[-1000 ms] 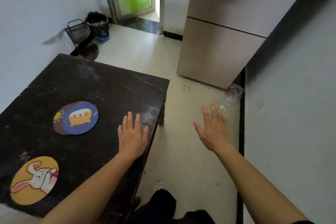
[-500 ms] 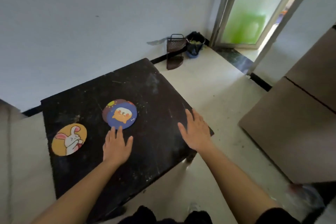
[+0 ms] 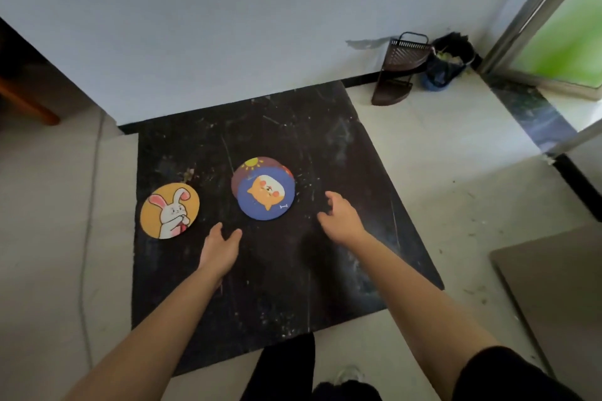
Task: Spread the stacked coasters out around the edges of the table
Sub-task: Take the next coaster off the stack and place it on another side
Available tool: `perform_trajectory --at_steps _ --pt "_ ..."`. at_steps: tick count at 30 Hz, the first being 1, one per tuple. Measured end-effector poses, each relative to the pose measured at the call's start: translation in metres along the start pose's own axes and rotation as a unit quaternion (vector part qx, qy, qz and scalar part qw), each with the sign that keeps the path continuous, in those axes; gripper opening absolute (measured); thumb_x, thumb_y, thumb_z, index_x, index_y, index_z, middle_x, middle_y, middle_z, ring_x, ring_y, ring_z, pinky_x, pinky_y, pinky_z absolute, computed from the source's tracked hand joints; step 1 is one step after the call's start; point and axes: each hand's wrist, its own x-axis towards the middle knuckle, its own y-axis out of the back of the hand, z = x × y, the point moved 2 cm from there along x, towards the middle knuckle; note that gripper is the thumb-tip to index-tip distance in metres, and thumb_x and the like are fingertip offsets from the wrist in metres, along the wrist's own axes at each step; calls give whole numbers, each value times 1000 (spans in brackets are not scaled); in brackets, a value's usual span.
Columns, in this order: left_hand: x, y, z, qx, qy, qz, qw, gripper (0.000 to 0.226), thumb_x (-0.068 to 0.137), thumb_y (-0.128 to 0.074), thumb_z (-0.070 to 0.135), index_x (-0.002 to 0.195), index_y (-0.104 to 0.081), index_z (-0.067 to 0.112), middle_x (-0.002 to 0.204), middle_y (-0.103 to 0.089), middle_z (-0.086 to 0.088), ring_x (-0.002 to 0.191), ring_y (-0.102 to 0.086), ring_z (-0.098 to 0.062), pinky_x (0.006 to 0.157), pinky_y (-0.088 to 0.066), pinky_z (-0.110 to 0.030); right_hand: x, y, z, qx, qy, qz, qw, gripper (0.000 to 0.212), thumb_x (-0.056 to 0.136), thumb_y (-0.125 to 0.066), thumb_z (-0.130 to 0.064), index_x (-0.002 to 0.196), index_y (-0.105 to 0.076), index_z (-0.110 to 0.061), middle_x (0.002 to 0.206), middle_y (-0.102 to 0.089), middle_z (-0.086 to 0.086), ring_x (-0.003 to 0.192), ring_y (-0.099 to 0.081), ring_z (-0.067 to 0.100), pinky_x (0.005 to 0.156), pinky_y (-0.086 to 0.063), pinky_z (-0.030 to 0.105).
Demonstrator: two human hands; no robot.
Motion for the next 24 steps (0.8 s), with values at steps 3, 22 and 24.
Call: perform_trajectory --at_steps 3,22,24 --pt "37 -7 11 -34 26 -13 999 68 95 -55 35 153 -26 13 155 -37 -13 139 -39 -30 107 -36 -42 34 -16 -8 35 -34 -25 998 65 90 -58 -15 150 -33 -14 145 -49 13 129 -50 31 106 -42 40" --pt "121 -23 13 -185 80 -10 979 25 89 -69 14 113 -67 10 81 -67 1 70 -61 -10 61 -53 -27 102 -86 -24 93 -96 18 991 23 87 -68 -19 110 -69 -15 80 -67 -5 83 -63 16 78 -49 32" --pt "105 -17 8 -187 78 -8 979 22 90 -67 14 112 -66 10 83 -66 0 71 -61 -11 63 -54 -30 87 -81 -26 69 -78 12 994 13 87 -67 -18 99 -66 -21 80 -65 -7 84 -61 16 78 -47 31"
